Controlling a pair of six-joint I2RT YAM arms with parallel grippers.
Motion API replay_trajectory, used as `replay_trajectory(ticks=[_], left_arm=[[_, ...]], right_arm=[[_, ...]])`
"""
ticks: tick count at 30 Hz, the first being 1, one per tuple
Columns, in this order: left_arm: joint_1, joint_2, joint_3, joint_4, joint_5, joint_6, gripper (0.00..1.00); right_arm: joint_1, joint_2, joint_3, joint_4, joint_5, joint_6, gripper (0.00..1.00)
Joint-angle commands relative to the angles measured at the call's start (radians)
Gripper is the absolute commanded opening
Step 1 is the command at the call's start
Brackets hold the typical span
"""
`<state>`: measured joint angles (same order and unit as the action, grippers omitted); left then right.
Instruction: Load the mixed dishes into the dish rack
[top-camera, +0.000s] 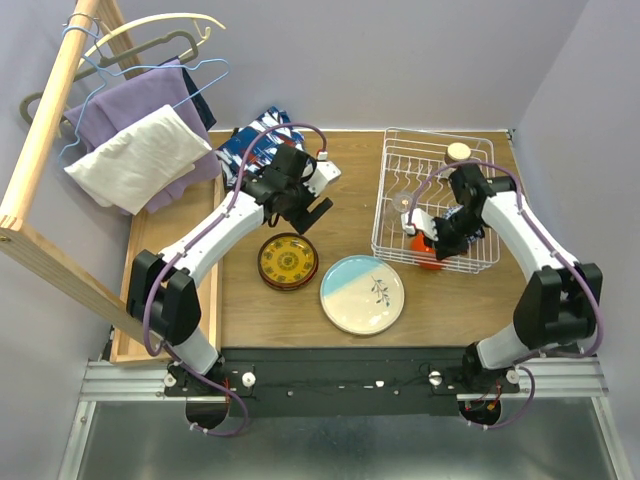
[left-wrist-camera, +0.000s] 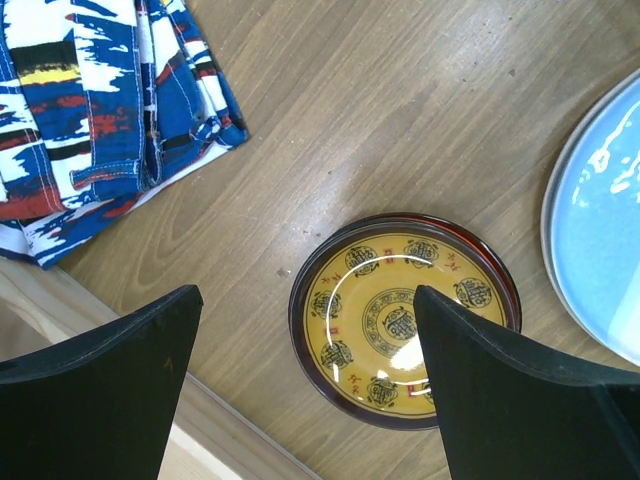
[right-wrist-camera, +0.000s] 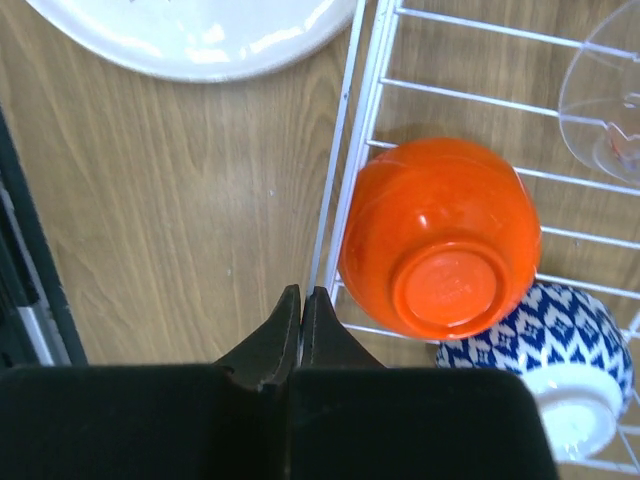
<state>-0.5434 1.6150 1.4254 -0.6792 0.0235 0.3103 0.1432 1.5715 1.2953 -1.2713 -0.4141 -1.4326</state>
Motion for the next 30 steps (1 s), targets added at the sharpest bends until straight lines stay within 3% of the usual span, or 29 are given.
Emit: replay_trajectory(ticks=[1,14,16,17,20,25,30], left_arm=[[0.003,0.025,0.036,0.012,0.001,-0.008,0.96],[0.003,0.026,0.015,0.036,0.041,-0.033,0.96],[0.003,0.028,0.012,0.046,0.044,-0.036,0.96],[0.003,0.031,0.012,0.052,0.046,-0.034,0.96],[0.005,0.052,0.030,0.041,0.053,-0.049,0.96],[0.003,0.066,0.040,0.040,0.079,-0.069,0.97],[0.003,0.063,0.033,0.030,0.096,-0.068,0.97]], right_arm=[[0.007,-0.083,-0.162,-0.043,0.201,-0.060,0.00],[0.004,-0.283,-0.314,-0.106,0.305,-0.043,0.01],[0.001,-0.315,-0.323,-0.091,0.313,-0.022,0.11],[0.001,-0.329,-0.323,-0.077,0.307,-0.005,0.30],[0.002,-0.366,-0.285,0.007,0.270,0.036,0.52],[0.001,-0.321,-0.079,-0.005,0.144,0.063,0.59],[-0.001,-0.249,0.053,0.067,-0.032,0.239,0.63]])
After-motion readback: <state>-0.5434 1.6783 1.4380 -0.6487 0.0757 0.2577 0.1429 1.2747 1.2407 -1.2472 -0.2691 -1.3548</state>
